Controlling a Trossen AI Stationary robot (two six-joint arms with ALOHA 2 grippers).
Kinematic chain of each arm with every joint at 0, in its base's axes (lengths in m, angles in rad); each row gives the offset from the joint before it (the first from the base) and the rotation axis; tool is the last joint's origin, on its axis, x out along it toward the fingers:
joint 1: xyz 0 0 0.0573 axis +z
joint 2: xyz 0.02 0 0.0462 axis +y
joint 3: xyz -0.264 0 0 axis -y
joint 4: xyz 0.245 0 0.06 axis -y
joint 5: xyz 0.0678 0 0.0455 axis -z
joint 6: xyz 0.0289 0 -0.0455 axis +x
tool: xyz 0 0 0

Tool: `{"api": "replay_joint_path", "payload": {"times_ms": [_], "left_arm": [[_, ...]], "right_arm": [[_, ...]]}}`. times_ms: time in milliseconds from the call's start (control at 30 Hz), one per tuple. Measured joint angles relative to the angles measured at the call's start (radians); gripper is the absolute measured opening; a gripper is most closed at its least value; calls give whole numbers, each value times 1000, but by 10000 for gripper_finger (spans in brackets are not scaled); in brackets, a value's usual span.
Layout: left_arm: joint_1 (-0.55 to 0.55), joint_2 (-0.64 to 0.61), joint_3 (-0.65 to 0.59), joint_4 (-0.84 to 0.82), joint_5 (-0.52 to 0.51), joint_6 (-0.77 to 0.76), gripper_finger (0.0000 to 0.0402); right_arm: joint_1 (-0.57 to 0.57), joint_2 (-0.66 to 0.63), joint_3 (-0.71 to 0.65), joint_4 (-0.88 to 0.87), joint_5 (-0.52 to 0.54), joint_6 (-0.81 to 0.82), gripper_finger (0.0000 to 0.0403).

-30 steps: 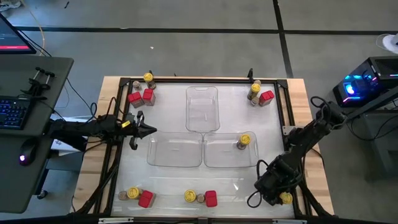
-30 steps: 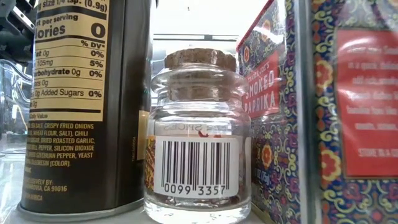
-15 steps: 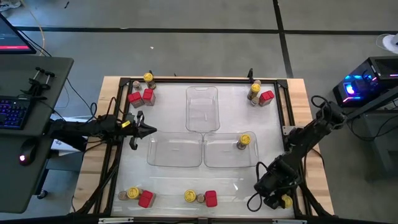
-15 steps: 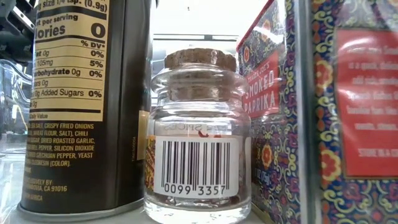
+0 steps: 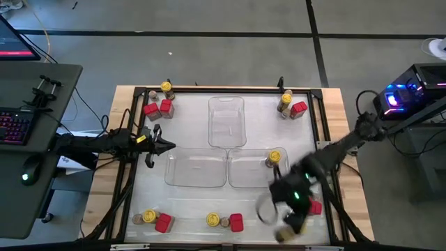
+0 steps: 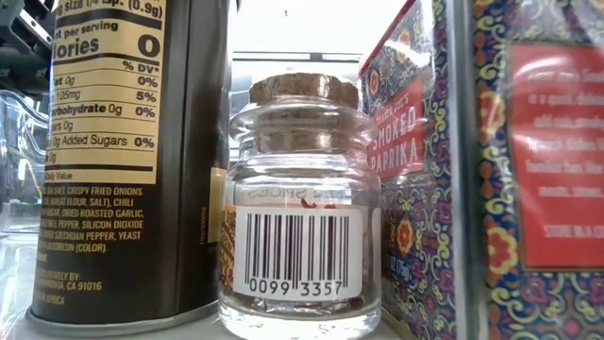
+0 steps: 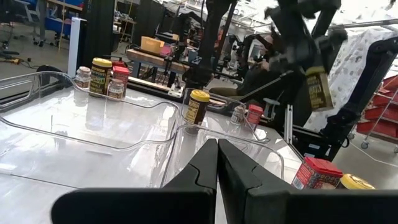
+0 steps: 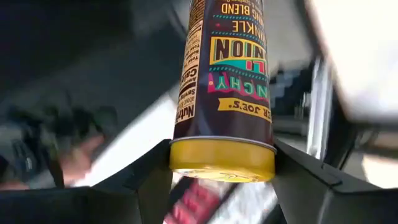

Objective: Sort spices by type
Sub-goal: Put the yellow seasoning bottle into the bottom right transparent bin

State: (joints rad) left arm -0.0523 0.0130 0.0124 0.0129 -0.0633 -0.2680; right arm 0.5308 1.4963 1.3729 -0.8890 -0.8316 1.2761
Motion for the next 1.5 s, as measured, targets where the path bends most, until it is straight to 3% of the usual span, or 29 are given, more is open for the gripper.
{"api": "replay_joint_path", "payload": {"times_ms": [167,300,400,467,633,1033,1367,1500], "left_arm": [[0,0,0,0,0,0,0],[0,0,0,0,0,0,0],[0,0,0,0,0,0,0],[0,0,0,0,0,0,0],[0,5,0,2,0,0,0],[0,13,0,1,0,0,0],[0,13,0,1,0,0,0],[0,13,0,1,0,0,0]], "right_arm": [[-224,0,169,-374,173,-230,227],[-368,7,237,-711,241,-400,227],[-434,5,225,-643,231,-439,227],[-457,41,230,-688,218,-476,227],[-458,138,217,-683,228,-572,227],[-482,220,215,-639,457,-663,227],[-478,272,216,-594,732,-1073,227],[-478,325,217,-679,629,-1136,227]]}}
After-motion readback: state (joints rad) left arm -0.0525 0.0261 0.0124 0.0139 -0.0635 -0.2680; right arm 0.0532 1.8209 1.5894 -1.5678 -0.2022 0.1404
